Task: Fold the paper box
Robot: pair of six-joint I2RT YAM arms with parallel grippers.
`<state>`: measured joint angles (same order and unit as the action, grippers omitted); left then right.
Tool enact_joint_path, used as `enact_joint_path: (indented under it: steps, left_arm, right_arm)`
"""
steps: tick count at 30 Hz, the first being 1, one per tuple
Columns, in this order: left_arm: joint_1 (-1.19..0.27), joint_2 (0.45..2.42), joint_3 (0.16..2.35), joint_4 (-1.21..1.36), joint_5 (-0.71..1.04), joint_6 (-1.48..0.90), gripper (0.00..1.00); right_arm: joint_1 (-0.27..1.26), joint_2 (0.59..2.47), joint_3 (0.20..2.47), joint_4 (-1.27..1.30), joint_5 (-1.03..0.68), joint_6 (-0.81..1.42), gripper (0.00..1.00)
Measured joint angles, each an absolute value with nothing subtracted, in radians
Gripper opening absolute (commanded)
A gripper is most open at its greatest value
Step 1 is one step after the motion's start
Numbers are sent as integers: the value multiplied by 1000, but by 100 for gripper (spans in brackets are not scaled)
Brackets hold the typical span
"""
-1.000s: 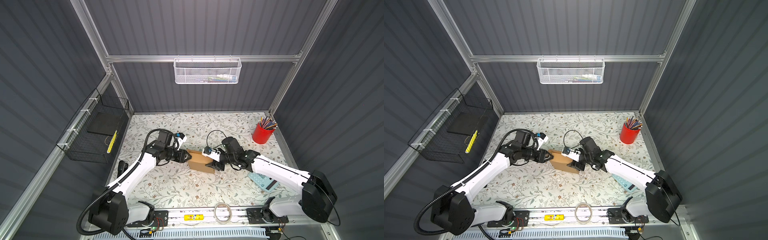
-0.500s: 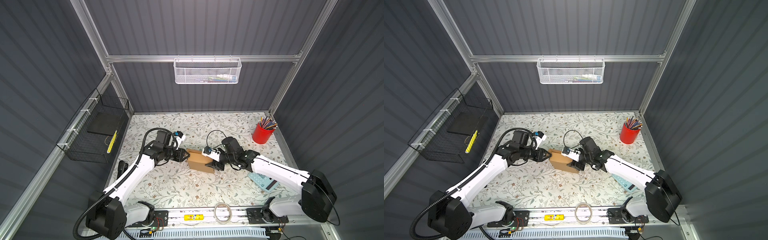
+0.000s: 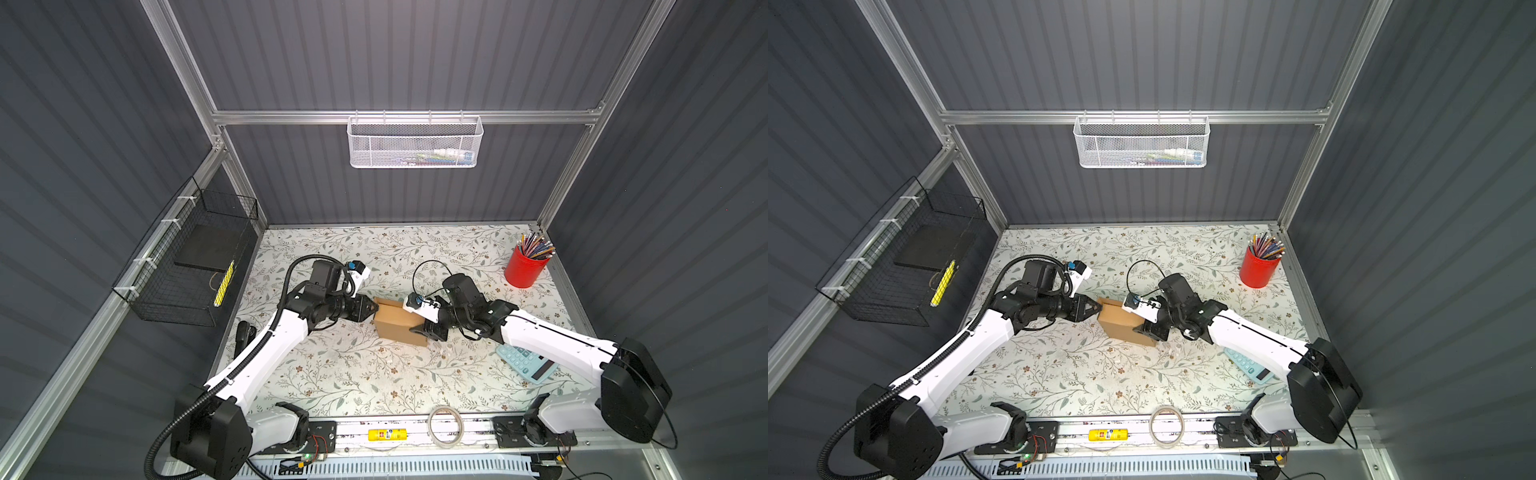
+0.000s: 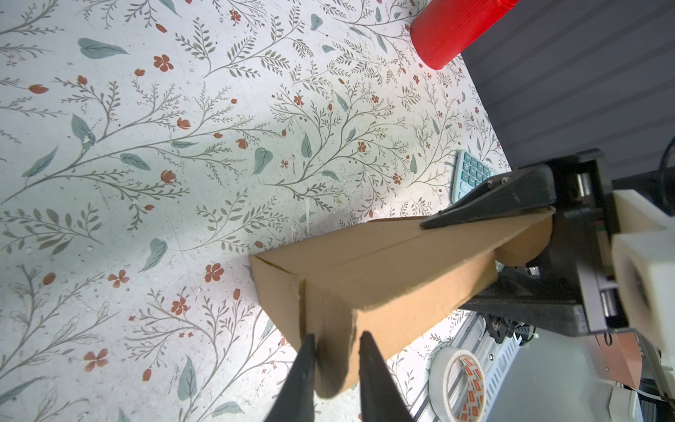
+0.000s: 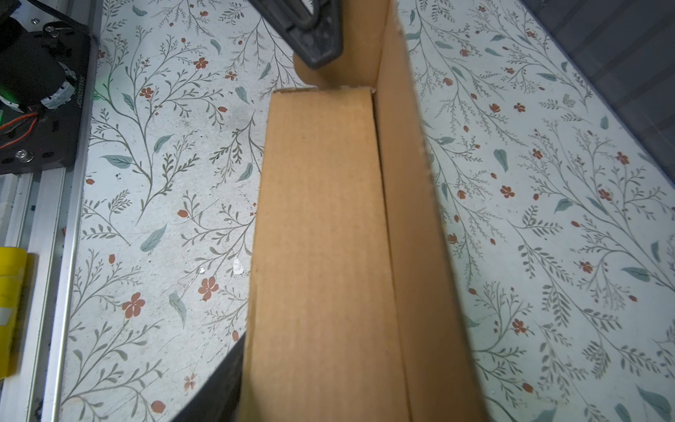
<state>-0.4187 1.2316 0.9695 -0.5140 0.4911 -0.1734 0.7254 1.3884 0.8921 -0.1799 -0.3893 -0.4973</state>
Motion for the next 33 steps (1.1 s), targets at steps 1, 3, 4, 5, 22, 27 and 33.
enact_joint_path:
  steps: [1, 3, 4, 5, 22, 27, 33]
  left_arm:
    - [-419, 1231, 970, -512, 492, -176, 18]
    - [-419, 1230, 970, -508, 493, -180, 17]
    - [-419, 1230, 970, -507, 493, -181, 16]
    - [-419, 1230, 970, -507, 493, -184, 15]
    - [-425, 1230, 970, -493, 478, -204, 14]
    - [-425, 1230, 970, -493, 468, -207, 11]
    - [-425, 1227, 970, -493, 455, -214, 5]
  right_arm:
    - [725, 1389, 892, -179, -389, -497, 56]
    - [725, 1391, 892, -179, -390, -497, 56]
    - [725, 1393, 892, -179, -390, -497, 56]
    - [724, 1394, 892, -179, -390, -497, 56]
    - [720, 1413, 905, -180, -391, -497, 59]
    - [720, 1413, 905, -181, -388, -497, 62]
    - [720, 1413, 905, -181, -384, -497, 62]
